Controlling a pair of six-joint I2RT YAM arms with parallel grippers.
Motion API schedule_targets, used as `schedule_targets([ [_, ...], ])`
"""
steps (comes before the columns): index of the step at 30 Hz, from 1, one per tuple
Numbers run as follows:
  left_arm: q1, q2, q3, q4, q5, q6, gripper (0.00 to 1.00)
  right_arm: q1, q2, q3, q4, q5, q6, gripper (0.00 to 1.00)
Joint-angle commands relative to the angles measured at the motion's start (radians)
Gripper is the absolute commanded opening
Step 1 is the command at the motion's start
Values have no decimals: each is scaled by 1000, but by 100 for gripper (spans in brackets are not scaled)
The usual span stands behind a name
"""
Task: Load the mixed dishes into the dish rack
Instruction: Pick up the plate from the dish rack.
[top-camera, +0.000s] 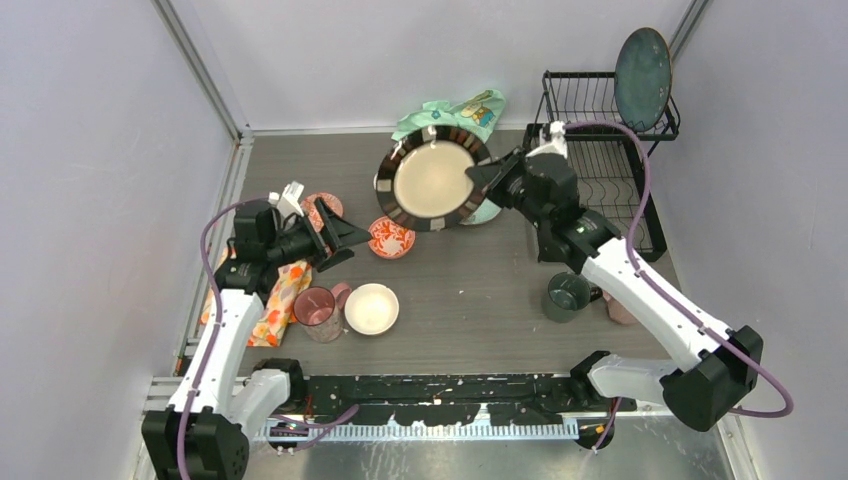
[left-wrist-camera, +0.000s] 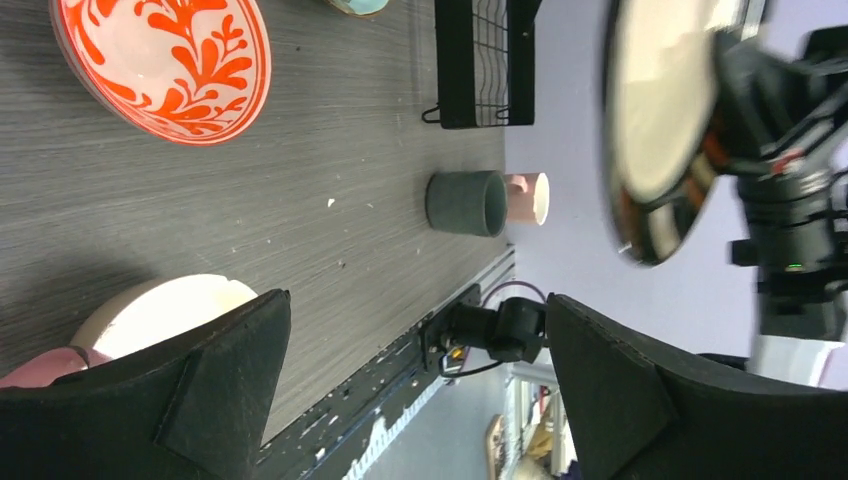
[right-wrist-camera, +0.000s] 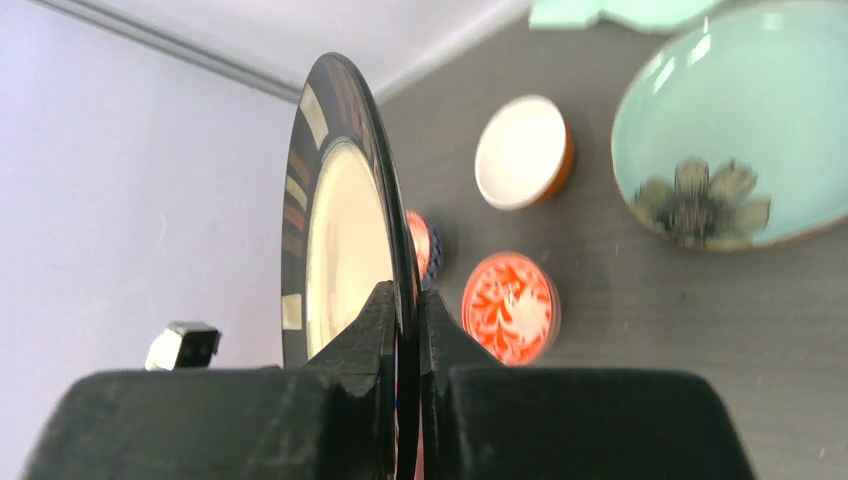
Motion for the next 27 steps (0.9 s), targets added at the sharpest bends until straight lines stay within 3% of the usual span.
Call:
schedule_targets([
  [1, -33, -44, 80, -153, -83, 184, 100, -22, -40, 195, 169, 133, -103, 1],
  [10, -67, -54, 85, -254, -262, 392, 100, -100, 33, 446, 128, 247, -292, 1],
  [16, -130, -60, 166, -370, -331, 443, 100, -232, 100, 552, 106, 250, -351, 0],
  [27, -165, -95, 113, -382, -388, 487, 100, -400, 150, 692, 154, 274, -552, 1],
])
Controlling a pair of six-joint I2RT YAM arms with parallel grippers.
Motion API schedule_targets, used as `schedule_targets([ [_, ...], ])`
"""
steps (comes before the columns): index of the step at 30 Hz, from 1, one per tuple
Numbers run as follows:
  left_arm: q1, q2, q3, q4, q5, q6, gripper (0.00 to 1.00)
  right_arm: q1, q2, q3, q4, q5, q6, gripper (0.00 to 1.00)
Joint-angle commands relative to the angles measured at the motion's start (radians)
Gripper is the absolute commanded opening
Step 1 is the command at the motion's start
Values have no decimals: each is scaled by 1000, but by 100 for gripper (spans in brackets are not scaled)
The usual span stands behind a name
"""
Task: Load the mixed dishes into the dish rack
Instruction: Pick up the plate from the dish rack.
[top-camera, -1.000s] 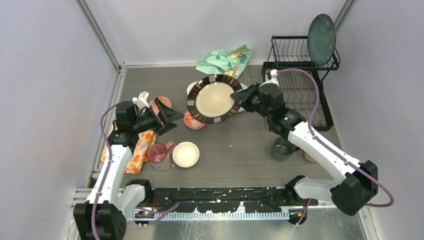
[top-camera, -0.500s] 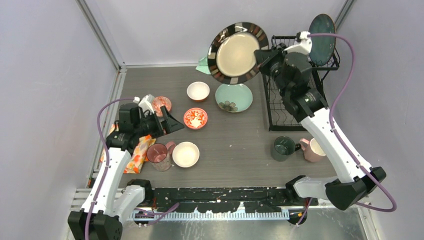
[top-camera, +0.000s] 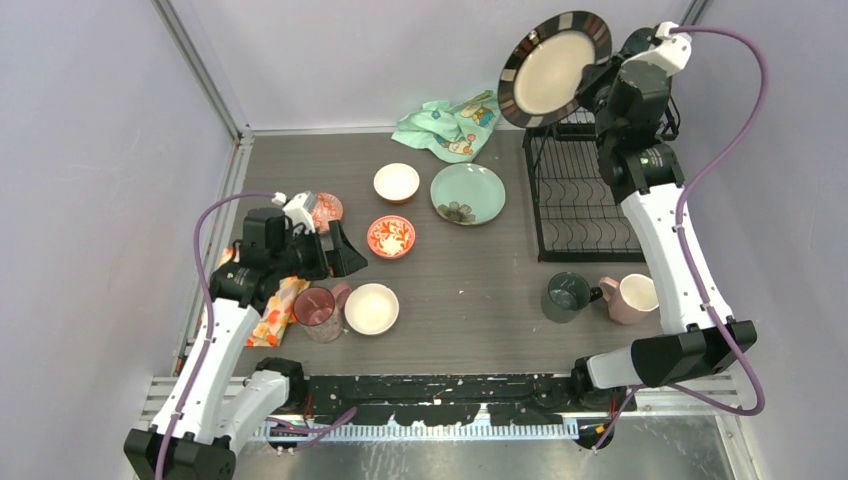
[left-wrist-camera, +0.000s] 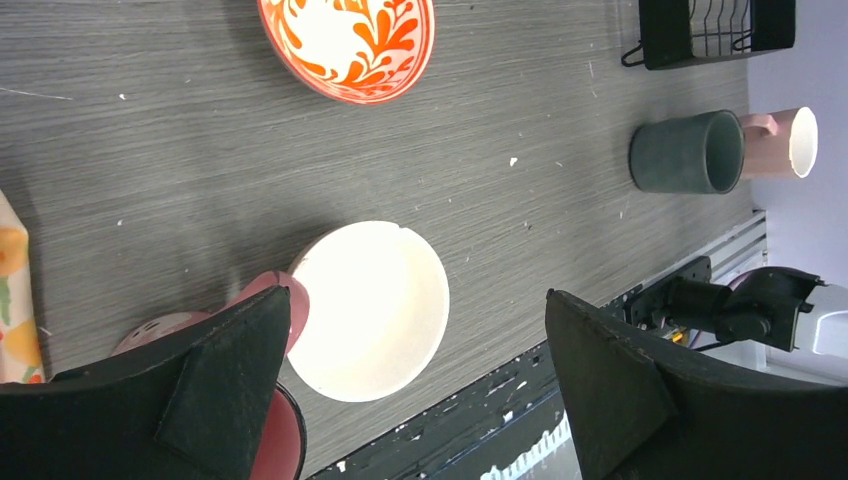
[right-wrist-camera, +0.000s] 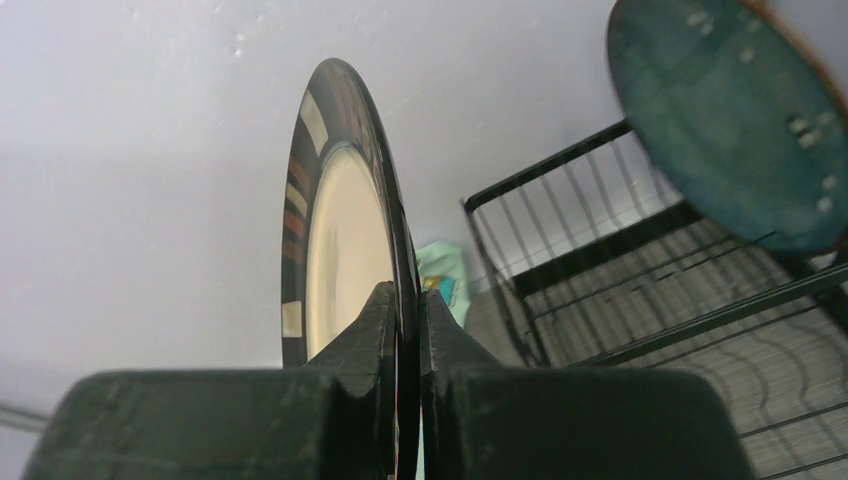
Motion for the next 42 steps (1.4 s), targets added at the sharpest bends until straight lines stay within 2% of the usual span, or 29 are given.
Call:
schedule_targets([
  [1, -12, -30, -6, -17, -25, 38, 100, -38, -41, 124, 290, 36, -108, 1],
  [13, -34, -52, -15, -26, -53, 42, 100, -170, 2, 85, 471, 111, -406, 1],
  [19, -37, -44, -14, -26, -48, 44, 100, -243, 63, 68, 557, 34, -509, 1],
  [26, -38, -44, -14, -26, -51, 44, 100, -259, 166, 47, 696, -111, -657, 0],
  [31, -38, -45, -16, -23, -48, 44, 100, -273, 237, 91, 718, -185, -747, 0],
  [35, -38, -57, -17, -22, -53, 43, 100, -274, 297, 149, 675, -240, -817, 1],
  [42, -37, -55, -19, -19, -53, 43, 100, -275, 309, 172, 680, -261, -852, 1],
])
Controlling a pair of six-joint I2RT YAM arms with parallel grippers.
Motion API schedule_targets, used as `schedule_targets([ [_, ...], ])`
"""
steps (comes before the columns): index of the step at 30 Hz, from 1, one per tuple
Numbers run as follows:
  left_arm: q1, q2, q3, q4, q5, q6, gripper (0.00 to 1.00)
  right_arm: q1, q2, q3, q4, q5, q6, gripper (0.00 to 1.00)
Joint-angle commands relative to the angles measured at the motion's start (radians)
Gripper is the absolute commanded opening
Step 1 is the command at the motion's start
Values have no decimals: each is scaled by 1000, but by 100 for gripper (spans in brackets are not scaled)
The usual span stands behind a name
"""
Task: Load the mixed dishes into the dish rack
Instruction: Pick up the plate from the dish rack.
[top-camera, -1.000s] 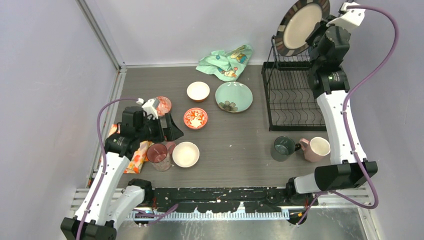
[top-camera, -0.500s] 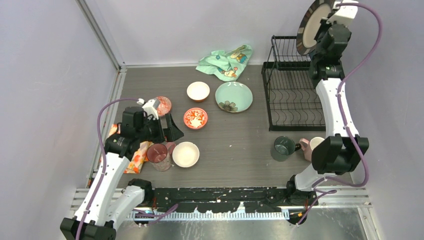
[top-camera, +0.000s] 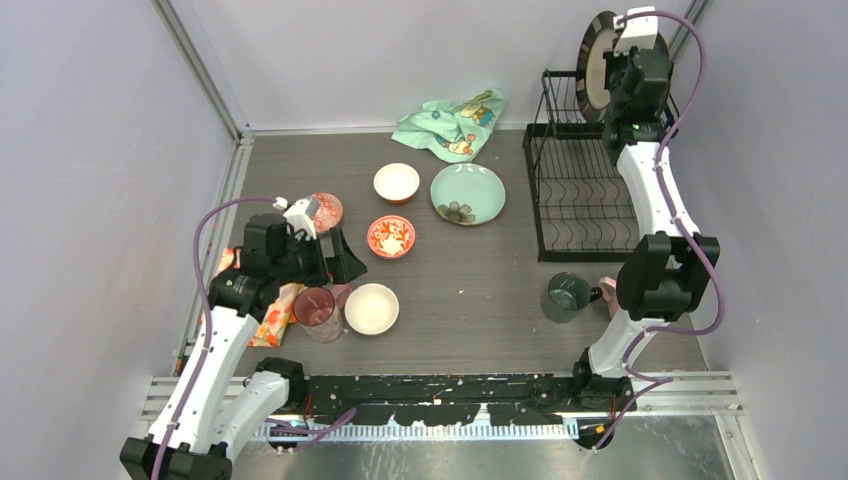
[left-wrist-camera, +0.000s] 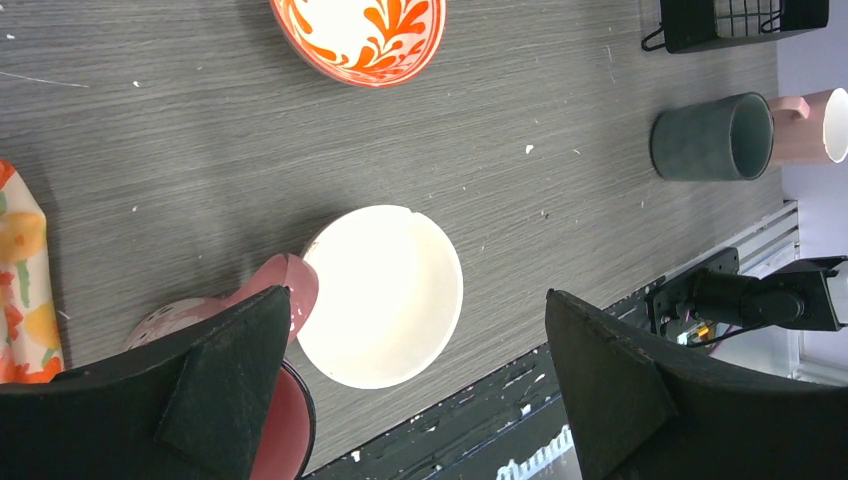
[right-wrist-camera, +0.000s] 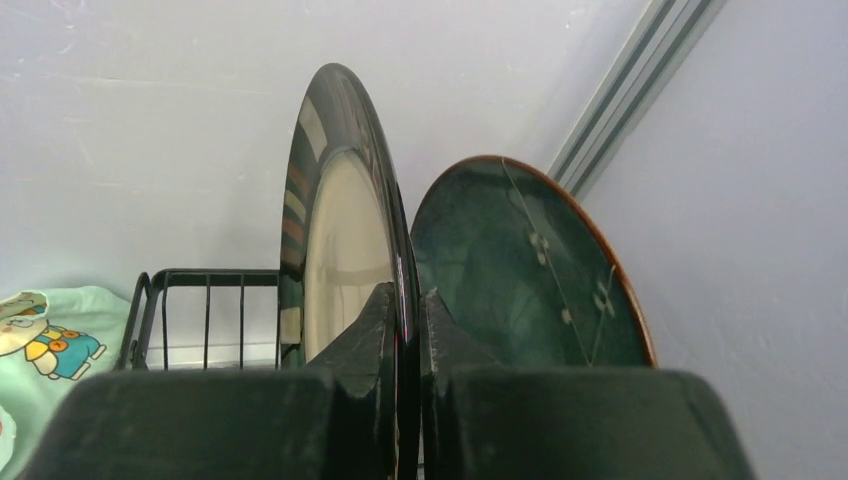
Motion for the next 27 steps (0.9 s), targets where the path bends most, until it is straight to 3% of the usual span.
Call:
schedule_targets([
  [1, -4, -9, -1, 12, -2, 18, 100, -4, -63, 130, 244, -40, -55, 1],
  [10, -4, -10, -1, 12, -4, 18, 100, -15, -90, 185, 217, -44, -113, 1],
  [27, -3, -14, -3, 15, 0, 17, 100, -73, -136, 74, 218, -59, -132, 0],
])
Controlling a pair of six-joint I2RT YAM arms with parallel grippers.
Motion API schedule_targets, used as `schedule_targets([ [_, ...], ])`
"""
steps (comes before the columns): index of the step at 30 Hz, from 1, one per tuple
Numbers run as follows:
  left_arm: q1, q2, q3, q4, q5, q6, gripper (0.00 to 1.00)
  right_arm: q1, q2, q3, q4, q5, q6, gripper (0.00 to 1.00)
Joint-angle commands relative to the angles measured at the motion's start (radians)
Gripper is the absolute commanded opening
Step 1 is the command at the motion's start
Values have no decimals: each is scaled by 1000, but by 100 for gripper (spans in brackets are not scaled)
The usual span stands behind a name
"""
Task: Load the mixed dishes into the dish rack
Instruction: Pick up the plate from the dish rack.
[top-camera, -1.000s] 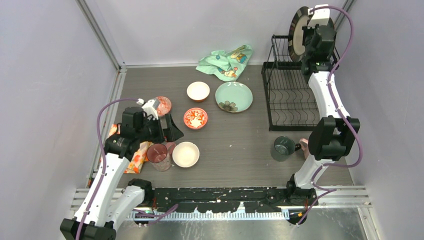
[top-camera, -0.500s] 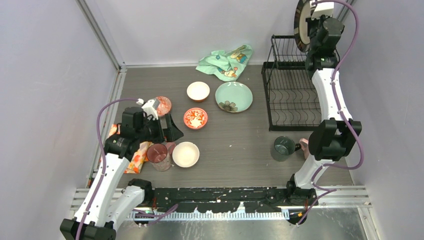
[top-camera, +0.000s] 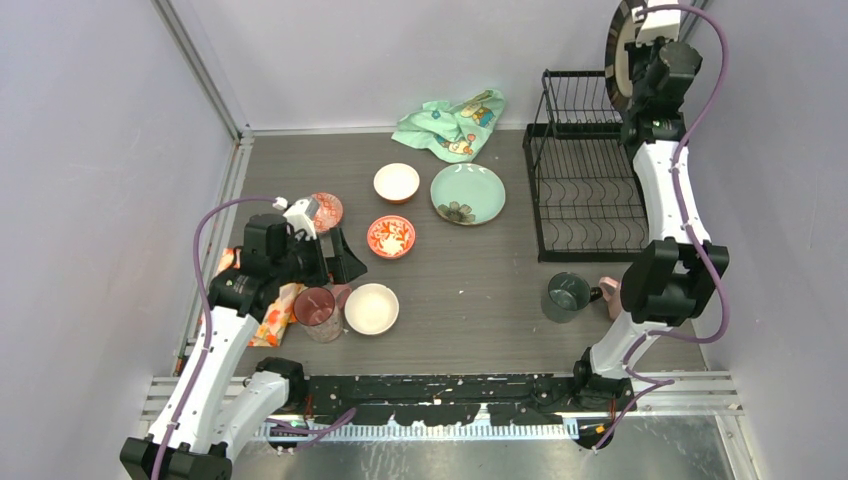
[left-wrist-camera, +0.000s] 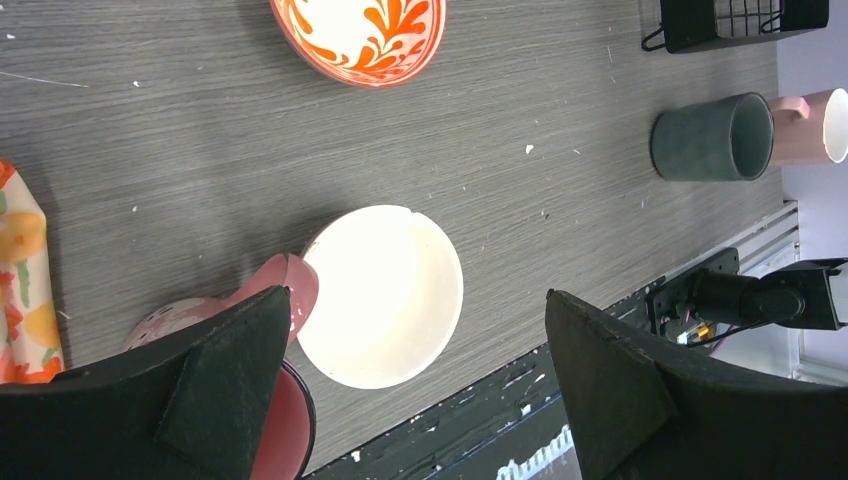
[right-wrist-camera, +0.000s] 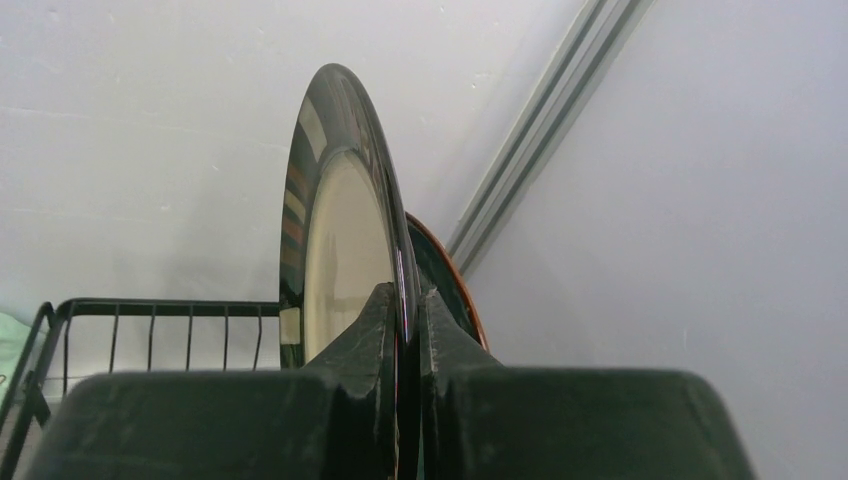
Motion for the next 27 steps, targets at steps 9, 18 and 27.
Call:
schedule_targets([
  [9, -4, -13, -4, 16, 1, 15, 100, -63, -144, -87, 240, -64, 40, 1],
  [18, -4, -14, -5, 17, 2, 14, 100, -82, -146, -135, 243, -84, 77, 13],
  [27, -4, -17, -5, 17, -2, 14, 100, -83, -169, -132, 227, -77, 93, 39],
])
